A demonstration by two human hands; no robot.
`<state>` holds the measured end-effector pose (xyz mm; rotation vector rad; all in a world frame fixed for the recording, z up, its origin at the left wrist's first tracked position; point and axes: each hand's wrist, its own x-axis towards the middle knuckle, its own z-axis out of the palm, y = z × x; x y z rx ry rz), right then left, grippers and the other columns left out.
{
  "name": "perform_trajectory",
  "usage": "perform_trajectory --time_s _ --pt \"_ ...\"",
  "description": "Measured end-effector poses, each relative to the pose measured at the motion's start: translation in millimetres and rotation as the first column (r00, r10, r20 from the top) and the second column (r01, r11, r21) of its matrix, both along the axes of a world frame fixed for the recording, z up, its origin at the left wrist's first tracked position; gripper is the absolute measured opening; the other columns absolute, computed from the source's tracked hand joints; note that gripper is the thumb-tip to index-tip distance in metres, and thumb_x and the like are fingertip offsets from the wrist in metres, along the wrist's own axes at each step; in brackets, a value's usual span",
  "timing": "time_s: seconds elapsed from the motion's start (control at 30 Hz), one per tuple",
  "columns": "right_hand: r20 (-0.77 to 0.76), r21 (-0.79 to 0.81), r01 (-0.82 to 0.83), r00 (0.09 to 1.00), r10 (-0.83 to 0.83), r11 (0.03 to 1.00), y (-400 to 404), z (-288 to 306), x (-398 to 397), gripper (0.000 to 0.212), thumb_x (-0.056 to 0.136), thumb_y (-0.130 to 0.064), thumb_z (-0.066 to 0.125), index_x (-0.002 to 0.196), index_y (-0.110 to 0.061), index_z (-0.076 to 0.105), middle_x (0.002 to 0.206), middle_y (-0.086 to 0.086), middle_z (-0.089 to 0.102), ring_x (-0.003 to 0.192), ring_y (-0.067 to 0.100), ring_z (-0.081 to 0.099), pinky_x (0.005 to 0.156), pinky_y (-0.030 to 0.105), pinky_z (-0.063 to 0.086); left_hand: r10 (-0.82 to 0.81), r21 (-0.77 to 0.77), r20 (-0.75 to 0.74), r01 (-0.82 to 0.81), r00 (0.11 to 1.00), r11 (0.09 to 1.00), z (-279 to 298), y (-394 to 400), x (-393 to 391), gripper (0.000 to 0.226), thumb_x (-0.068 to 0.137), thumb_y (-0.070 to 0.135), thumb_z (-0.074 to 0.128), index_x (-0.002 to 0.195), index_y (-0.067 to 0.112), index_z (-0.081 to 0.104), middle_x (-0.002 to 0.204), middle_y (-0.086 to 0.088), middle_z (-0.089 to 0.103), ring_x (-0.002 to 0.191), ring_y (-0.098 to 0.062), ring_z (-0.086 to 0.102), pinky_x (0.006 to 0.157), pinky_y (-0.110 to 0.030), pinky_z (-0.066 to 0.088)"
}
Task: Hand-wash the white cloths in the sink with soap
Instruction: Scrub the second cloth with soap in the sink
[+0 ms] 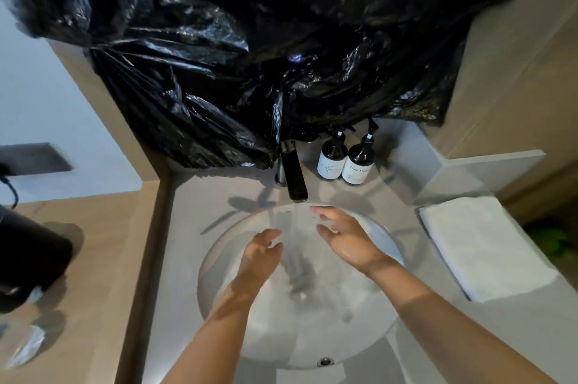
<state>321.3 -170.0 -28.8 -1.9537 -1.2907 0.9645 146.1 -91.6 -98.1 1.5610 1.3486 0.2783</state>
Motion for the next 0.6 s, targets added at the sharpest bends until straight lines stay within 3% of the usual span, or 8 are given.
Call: perform_trajectory --time_s 0.17,0.27,0.33,0.4,0.5,0.6 --pt "0.124 0.17 0.01 0.992 -0.031 0.985 22.6 35.0 4.5 0.053 0.093 -0.01 0.053 0.142 -0.029 0.043 0.138 -0.007 0.047 0.13 0.014 0.046 0.105 0.027 0.036 0.05 -0.003 0.062 -0.05 0.997 0.999 23.2 0.8 -5.9 0.035 0.092 0.012 0.055 0.124 0.022 0.062 0.125 0.0 0.059 0.111 -0.019 0.059 0.085 -0.021 0.04" --pt "0.211 0.197 -0.01 0.977 -0.032 0.98 36.5 57.6 8.5 0.065 0.092 -0.013 0.052 0.15 -0.033 0.03 0.146 -0.002 0.044 0.132 0.014 0.043 0.105 0.027 0.033 0.085 -0.019 0.105 -0.084 0.991 0.996 29.9 3.5 -7.8 0.035 0.089 0.013 0.056 0.121 0.025 0.063 0.121 -0.006 0.064 0.089 -0.017 0.06 0.078 -0.023 0.043" --pt "0.252 0.195 -0.036 0.968 -0.015 0.98 45.9 67.8 9.2 0.067 0.094 -0.018 0.052 0.151 -0.037 0.023 0.149 -0.003 0.04 0.133 0.015 0.042 0.101 0.025 0.034 0.089 -0.021 0.124 -0.087 0.988 0.996 33.6 4.1 -7.6 0.036 0.088 0.011 0.056 0.121 0.023 0.064 0.118 -0.007 0.066 0.085 -0.017 0.058 0.078 -0.024 0.045" --pt "0.323 0.128 -0.043 0.946 0.0 0.991 57.5 73.6 8.9 0.067 0.096 -0.024 0.048 0.152 -0.041 0.015 0.151 -0.005 0.037 0.128 0.017 0.046 0.099 0.03 0.041 0.077 -0.019 0.133 -0.075 0.988 0.997 35.6 4.4 -7.1 0.037 0.089 0.01 0.054 0.122 0.023 0.063 0.12 0.0 0.064 0.093 -0.017 0.059 0.086 -0.027 0.047" --pt "0.426 0.047 -0.043 0.904 0.019 0.998 69.6 73.1 8.0 0.071 0.097 -0.022 0.047 0.152 -0.043 0.009 0.144 -0.005 0.044 0.103 0.018 0.056 0.081 0.035 0.05 0.077 -0.029 0.132 -0.074 0.988 0.997 35.0 5.0 -6.9 0.038 0.089 0.008 0.05 0.121 0.023 0.063 0.121 0.007 0.06 0.108 -0.018 0.059 0.094 -0.029 0.046" --pt "0.408 0.093 0.016 0.912 -0.053 0.996 65.8 61.4 10.3 0.067 0.094 -0.032 0.054 0.15 -0.044 0.019 0.126 -0.007 0.055 0.103 0.014 0.056 0.085 0.029 0.046 0.091 -0.04 0.138 -0.086 0.986 0.995 30.9 6.9 -6.8 0.037 0.088 0.007 0.049 0.118 0.022 0.064 0.121 0.002 0.061 0.102 -0.019 0.059 0.083 -0.025 0.046"
